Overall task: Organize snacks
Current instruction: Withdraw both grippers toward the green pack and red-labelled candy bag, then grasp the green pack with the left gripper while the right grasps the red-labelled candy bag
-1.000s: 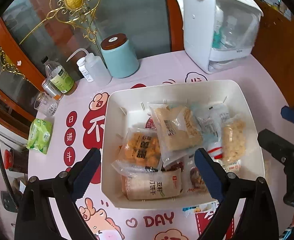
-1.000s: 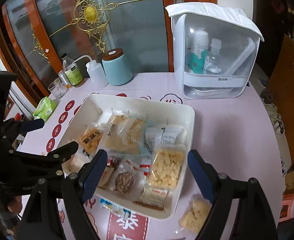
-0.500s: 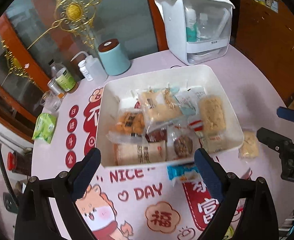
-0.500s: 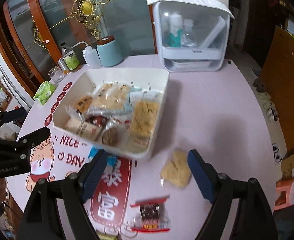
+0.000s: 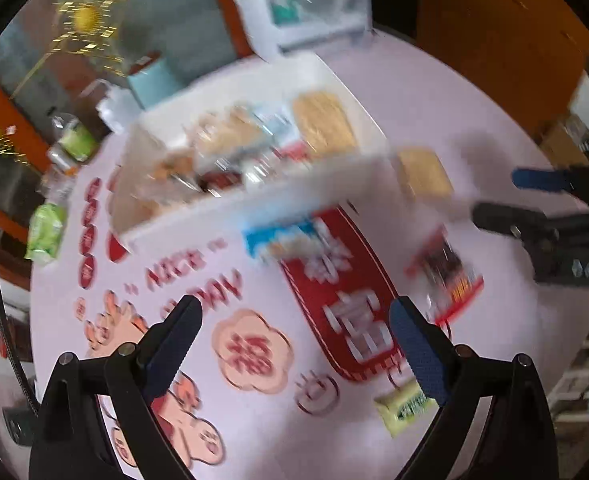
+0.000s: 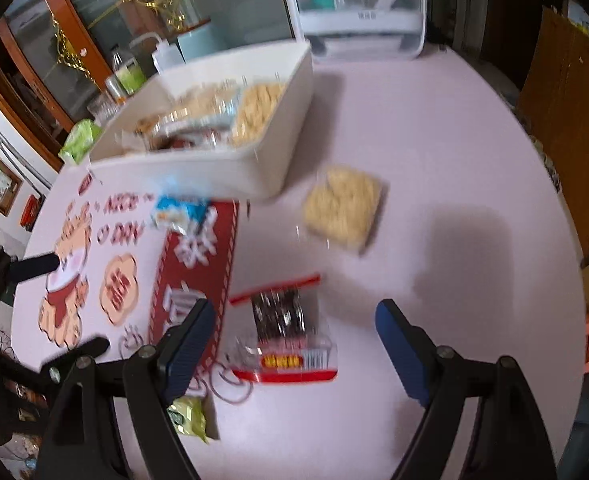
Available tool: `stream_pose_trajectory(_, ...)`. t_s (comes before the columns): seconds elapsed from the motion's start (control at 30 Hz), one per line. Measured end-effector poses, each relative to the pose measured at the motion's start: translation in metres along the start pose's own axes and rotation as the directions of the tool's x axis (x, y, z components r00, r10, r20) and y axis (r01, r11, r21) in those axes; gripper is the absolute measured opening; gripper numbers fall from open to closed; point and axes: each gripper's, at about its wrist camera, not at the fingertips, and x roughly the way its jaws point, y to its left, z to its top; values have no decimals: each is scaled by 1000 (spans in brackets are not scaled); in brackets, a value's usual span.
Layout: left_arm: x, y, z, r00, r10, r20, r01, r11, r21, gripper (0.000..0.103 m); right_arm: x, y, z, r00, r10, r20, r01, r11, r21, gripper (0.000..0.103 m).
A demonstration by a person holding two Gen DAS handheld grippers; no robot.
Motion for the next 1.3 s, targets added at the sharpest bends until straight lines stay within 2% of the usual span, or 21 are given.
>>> stream_pose_trajectory(0.27, 41, -49, -56, 991, -68, -115, 82, 989, 121, 94, 30, -1, -30, 999, 4, -52, -3, 1000, 10, 83)
stream_pose_trajectory(0.43, 56, -69, -77, 983, -103, -149, 130, 975, 182, 94, 37, 4, -35, 999, 5, -53, -5, 1000, 8, 83)
stream_pose_trajectory(0.6, 69, -80, -86, 978, -113, -178, 150, 966, 212, 94, 44, 7, -35, 999, 8, -53, -7, 1000, 15, 83)
stream_pose_trajectory(0.8, 72, -86, -90, 969, -161, -186, 201, 954, 223, 94, 50, 9, -31, 998, -1, -58, 1, 1000, 13, 83)
stream_pose_trajectory(0.97, 79, -93, -97, 968, -141, -208, 193, 947, 256, 94, 57, 14, -26, 998, -34, -59, 33, 999, -4, 81)
stream_pose_trajectory(1.1, 86, -87, -99, 964, -154, -217, 200, 957, 209, 95, 62, 16, -24, 997, -27, -69, 27, 1000, 2, 75)
stream_pose_trajectory(1.2, 91, -80, -96, 965, -158, -210, 192, 970, 150, 95, 65, 19, -24, 997, -38, -63, 38, 999, -4, 74)
stream_pose_trajectory(1.3, 96, -67, -91, 960, -185, -211, 206, 975, 82, 89, 65, 21, -25, 997, -54, -52, 53, 998, -21, 74)
